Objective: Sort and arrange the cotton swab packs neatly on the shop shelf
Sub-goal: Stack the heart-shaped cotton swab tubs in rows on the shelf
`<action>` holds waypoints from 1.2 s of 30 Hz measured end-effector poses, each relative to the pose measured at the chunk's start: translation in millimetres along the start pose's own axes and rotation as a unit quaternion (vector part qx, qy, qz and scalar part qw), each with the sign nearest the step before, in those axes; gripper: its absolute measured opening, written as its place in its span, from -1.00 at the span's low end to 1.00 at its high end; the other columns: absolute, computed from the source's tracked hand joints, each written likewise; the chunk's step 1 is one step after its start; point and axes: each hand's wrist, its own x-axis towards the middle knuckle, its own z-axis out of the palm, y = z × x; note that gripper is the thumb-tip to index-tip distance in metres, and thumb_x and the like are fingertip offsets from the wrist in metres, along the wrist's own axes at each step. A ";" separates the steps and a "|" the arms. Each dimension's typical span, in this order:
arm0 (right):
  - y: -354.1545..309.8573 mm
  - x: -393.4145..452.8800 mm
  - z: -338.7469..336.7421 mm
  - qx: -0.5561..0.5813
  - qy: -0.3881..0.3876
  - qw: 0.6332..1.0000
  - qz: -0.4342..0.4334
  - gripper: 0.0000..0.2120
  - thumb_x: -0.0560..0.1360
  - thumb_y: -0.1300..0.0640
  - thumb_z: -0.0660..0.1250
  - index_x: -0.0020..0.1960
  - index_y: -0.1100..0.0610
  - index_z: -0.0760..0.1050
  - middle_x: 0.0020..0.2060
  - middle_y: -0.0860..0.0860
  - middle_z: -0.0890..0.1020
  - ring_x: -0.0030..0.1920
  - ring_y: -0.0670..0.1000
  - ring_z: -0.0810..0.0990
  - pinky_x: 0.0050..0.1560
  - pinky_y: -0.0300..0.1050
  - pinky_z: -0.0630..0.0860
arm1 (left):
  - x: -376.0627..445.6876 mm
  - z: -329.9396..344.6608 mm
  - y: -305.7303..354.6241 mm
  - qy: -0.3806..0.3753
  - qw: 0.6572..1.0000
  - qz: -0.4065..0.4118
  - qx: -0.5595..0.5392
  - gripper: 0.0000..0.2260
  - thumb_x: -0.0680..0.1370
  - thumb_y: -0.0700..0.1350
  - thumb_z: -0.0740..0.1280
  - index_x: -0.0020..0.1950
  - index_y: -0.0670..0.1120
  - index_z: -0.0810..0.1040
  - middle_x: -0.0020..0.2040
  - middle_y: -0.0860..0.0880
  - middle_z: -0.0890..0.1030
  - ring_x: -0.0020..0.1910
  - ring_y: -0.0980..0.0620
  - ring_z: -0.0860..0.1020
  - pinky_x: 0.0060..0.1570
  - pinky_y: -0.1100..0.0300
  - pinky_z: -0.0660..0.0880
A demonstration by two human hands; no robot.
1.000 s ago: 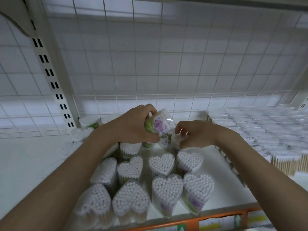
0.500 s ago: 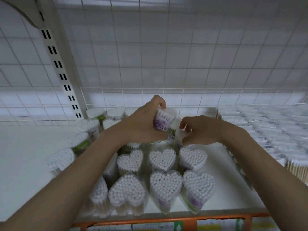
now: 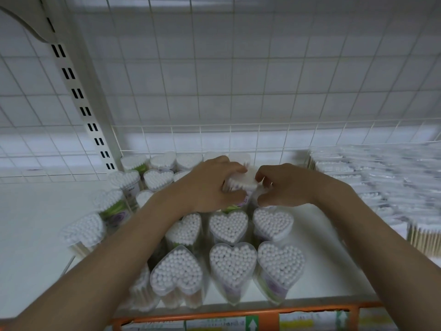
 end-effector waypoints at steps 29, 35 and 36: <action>-0.9 -2.8 2.0 0.020 0.003 1.000 0.006 -0.51 0.40 -0.07 0.34 0.28 -0.01 0.33 0.03 -0.07 0.52 -0.04 -0.06 0.50 -0.18 -0.26 0.40 | 2.9 -5.2 -9.8 -0.108 0.991 0.008 0.082 -0.56 0.51 0.04 0.33 0.34 -0.10 0.44 0.24 -0.03 0.48 0.19 0.01 0.43 0.06 0.25 0.28; 1.7 -2.3 -0.7 0.018 -0.008 1.000 -0.001 -0.51 0.39 -0.06 0.35 0.27 -0.02 0.35 0.03 -0.10 0.48 0.00 -0.06 0.47 -0.12 -0.22 0.38 | 1.7 -4.9 -8.0 -0.113 0.991 0.020 0.075 -0.55 0.49 0.14 0.31 0.28 -0.09 0.50 0.17 -0.02 0.48 0.13 0.03 0.43 0.05 0.23 0.30; 2.5 -2.4 -1.1 0.018 -0.011 1.000 -0.003 -0.52 0.38 -0.06 0.36 0.27 -0.03 0.35 0.01 -0.12 0.48 -0.01 -0.07 0.46 -0.13 -0.24 0.37 | 1.5 -5.0 -7.4 -0.114 0.990 0.018 0.076 -0.54 0.48 0.14 0.31 0.29 -0.08 0.49 0.18 -0.01 0.47 0.13 0.05 0.41 0.04 0.24 0.28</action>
